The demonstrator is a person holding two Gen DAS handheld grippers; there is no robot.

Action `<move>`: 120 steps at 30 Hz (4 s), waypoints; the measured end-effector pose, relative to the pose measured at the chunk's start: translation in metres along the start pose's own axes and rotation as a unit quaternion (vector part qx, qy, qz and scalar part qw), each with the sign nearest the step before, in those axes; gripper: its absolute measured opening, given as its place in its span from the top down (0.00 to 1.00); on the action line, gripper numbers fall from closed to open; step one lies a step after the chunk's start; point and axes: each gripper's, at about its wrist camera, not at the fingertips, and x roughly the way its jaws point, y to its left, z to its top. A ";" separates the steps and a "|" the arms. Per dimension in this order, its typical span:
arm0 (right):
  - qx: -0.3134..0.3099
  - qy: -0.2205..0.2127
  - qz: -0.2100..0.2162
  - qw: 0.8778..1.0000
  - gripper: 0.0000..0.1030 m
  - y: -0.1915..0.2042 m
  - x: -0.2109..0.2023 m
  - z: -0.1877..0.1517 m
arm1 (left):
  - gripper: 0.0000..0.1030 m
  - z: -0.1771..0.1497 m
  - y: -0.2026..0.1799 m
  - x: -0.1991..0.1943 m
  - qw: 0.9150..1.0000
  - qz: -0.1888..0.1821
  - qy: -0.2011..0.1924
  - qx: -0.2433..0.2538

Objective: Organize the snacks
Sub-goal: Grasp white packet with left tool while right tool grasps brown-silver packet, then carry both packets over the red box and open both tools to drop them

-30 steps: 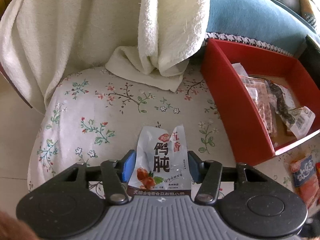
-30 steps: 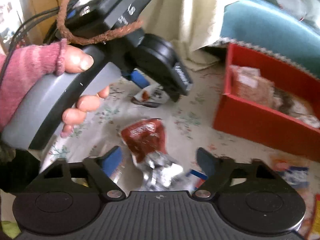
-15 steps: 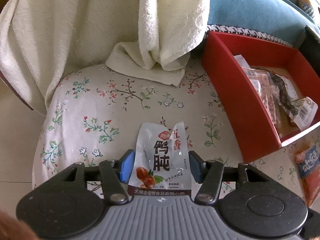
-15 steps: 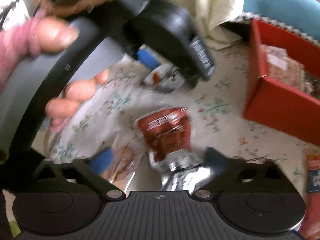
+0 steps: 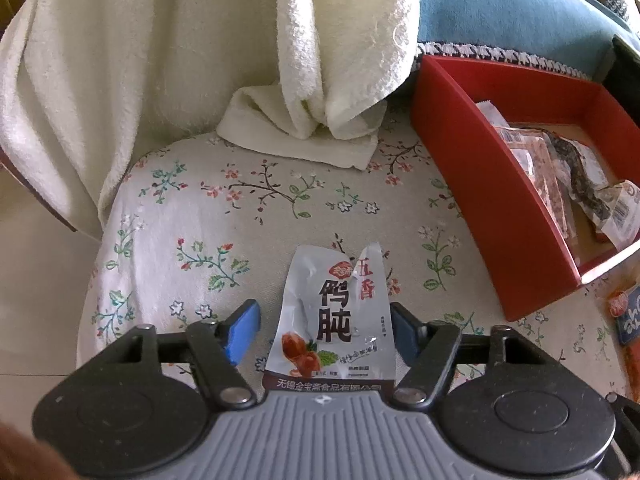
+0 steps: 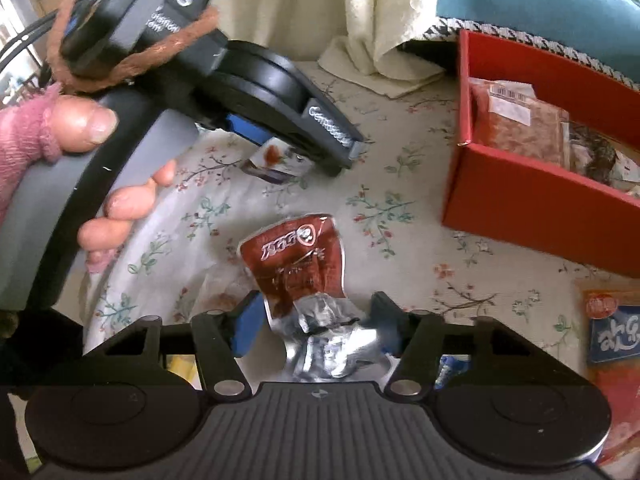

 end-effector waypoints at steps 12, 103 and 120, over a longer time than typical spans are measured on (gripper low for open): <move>0.003 -0.008 -0.008 1.000 0.39 -0.005 -0.018 -0.007 | 0.53 0.001 0.004 -0.007 0.999 -0.028 0.001 -0.025; 0.339 -0.236 0.006 0.910 0.39 -0.215 -0.072 0.011 | 0.52 0.044 -0.127 -0.034 0.988 -0.096 -0.117 0.017; 0.301 -0.212 -0.043 0.929 0.13 -0.202 -0.066 0.017 | 0.50 0.042 -0.134 -0.032 0.989 -0.094 -0.109 0.041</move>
